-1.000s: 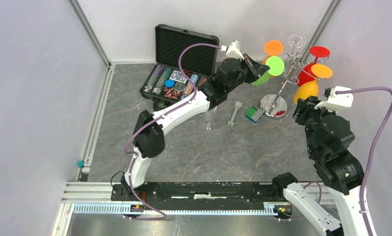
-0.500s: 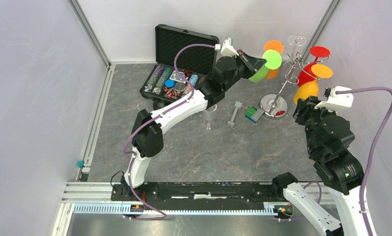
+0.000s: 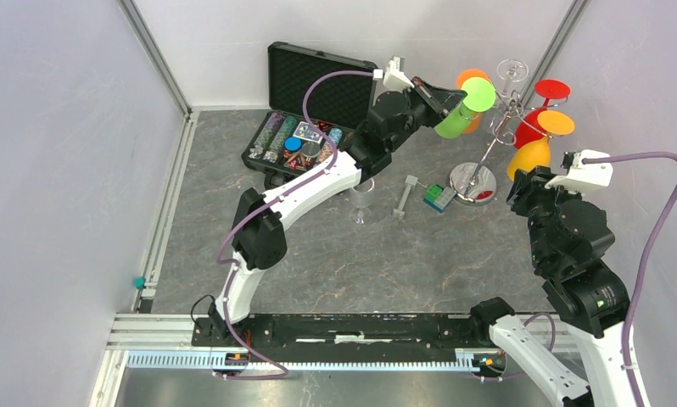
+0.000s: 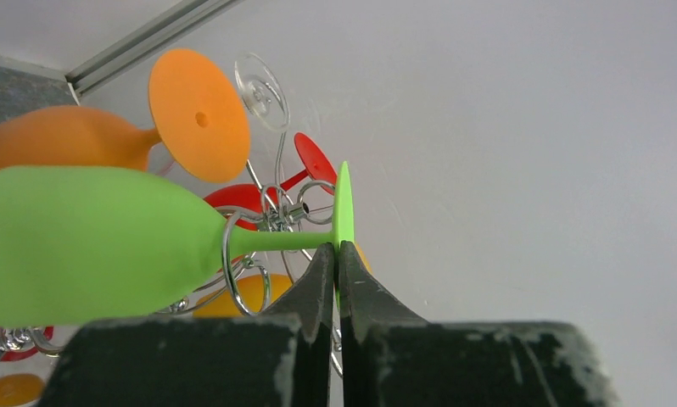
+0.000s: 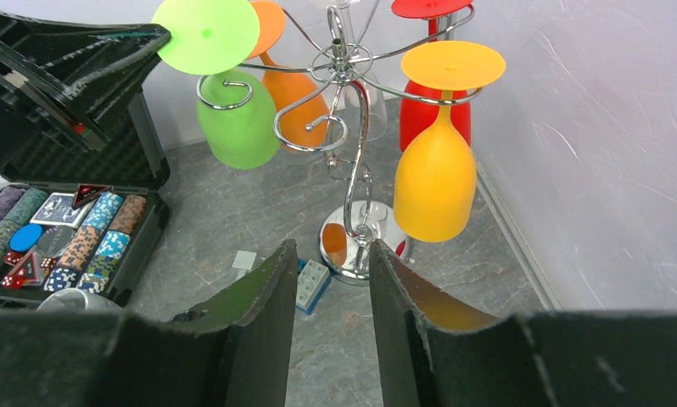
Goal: Take the wine glass off the wine glass rack
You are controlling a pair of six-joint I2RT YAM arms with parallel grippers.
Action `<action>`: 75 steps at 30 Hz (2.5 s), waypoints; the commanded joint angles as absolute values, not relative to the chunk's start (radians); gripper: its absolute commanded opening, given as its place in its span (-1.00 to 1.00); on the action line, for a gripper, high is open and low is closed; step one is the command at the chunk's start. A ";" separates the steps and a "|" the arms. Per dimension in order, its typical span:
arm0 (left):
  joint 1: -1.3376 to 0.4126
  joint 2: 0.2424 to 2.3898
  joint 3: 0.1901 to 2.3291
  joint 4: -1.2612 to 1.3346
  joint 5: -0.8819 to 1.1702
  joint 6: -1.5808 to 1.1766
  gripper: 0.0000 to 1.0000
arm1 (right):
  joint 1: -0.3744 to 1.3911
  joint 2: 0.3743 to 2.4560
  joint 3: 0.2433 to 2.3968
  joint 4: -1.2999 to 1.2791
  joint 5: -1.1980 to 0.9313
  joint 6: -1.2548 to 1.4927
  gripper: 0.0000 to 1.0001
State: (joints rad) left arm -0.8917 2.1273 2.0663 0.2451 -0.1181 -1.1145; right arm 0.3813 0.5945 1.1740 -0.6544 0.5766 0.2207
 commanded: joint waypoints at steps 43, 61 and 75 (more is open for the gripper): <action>-0.890 1.755 1.542 0.440 0.145 -1.166 -0.96 | 0.379 0.582 1.112 -0.513 0.219 0.438 0.28; -0.653 1.296 1.027 0.834 0.359 -1.563 -0.96 | 0.379 0.479 0.736 -0.008 -0.069 0.796 0.76; -0.621 1.199 0.985 1.172 0.375 -1.939 -0.95 | 0.379 0.549 0.581 0.593 -0.277 1.024 0.83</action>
State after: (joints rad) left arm -0.6212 1.2556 0.9749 1.0351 0.3603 -1.8103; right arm 0.3794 0.5209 0.6029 0.2958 -0.1631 0.9409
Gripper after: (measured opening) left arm 0.029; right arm 0.913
